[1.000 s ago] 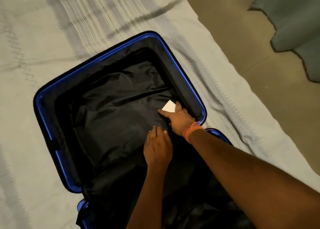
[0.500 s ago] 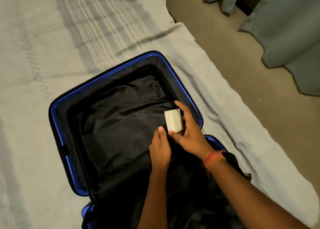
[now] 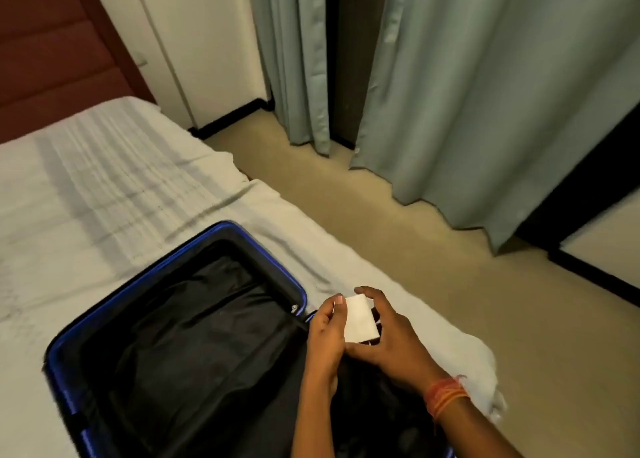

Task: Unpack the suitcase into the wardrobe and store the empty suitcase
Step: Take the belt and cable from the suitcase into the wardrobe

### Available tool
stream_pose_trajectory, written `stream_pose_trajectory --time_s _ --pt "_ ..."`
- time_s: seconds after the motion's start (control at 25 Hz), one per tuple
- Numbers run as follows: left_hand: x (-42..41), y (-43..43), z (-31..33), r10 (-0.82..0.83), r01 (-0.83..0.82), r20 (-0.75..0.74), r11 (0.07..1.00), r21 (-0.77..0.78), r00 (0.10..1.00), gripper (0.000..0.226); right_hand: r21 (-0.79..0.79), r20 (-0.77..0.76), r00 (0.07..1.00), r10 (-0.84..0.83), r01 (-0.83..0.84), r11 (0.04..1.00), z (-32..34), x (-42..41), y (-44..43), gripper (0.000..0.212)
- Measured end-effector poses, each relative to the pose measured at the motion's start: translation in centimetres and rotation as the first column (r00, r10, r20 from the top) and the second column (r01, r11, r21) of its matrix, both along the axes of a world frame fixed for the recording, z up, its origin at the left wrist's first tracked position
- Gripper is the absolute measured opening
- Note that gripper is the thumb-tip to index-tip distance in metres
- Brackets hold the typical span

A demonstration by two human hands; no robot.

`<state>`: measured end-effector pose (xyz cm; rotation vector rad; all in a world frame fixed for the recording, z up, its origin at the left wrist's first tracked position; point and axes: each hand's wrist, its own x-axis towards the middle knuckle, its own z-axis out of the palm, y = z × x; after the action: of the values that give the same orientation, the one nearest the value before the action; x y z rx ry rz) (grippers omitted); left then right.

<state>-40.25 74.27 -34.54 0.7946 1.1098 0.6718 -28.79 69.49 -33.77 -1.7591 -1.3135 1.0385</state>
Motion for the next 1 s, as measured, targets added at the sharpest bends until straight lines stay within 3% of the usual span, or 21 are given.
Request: stream_pose_trajectory --time_s 0.16,0.32,0.44,0.52,0.6,0.72,0.88,1.0 --pt "7.7 -4.0 2.9 -0.206 0.206 -0.016 0.974 0.097 0.978 0.028 0.093 0.055 0.97 -0.236 0.231 0.969 3.0 6.9 -6.4 0.08" --pt "16.7 -10.4 5.7 -0.437 0.443 -0.08 0.861 0.249 0.896 0.031 0.181 -0.013 0.857 -0.515 0.509 0.841 3.8 14.2 -15.4 0.087" --pt "23.7 -18.4 7.2 -0.622 0.634 -0.168 0.679 0.371 0.765 0.043 0.106 -0.113 0.694 -0.711 0.72 0.686 2.9 18.7 -23.8 0.089" --pt "27.8 -25.7 8.1 -0.756 0.757 -0.206 0.511 0.406 0.621 0.049 0.098 -0.29 0.505 -0.813 0.861 0.499 2.6 21.3 -30.9 0.078" --pt "30.6 -32.2 8.3 -0.843 0.822 -0.194 0.396 0.41 0.503 0.039 0.092 -0.551 0.285 -0.784 0.955 0.283 2.7 23.0 -37.7 0.059" --pt "33.3 -39.6 7.3 -0.894 0.879 -0.247 0.256 0.402 0.373 0.027 -0.023 -0.804 -0.026 -0.594 1.0 -0.013 2.8 23.7 -46.0 0.063" --pt "36.0 -48.9 5.2 -0.952 0.929 -0.285 -0.005 0.37 0.108 0.019 -0.109 -0.808 -0.216 -0.547 0.969 -0.221 0.8 24.7 -55.4 0.08" --pt "37.5 -55.4 3.5 -0.946 0.935 -0.324 -0.099 0.341 0.018 0.024 -0.167 -0.793 -0.302 -0.53 0.943 -0.288 -1.3 25.2 -61.3 0.085"
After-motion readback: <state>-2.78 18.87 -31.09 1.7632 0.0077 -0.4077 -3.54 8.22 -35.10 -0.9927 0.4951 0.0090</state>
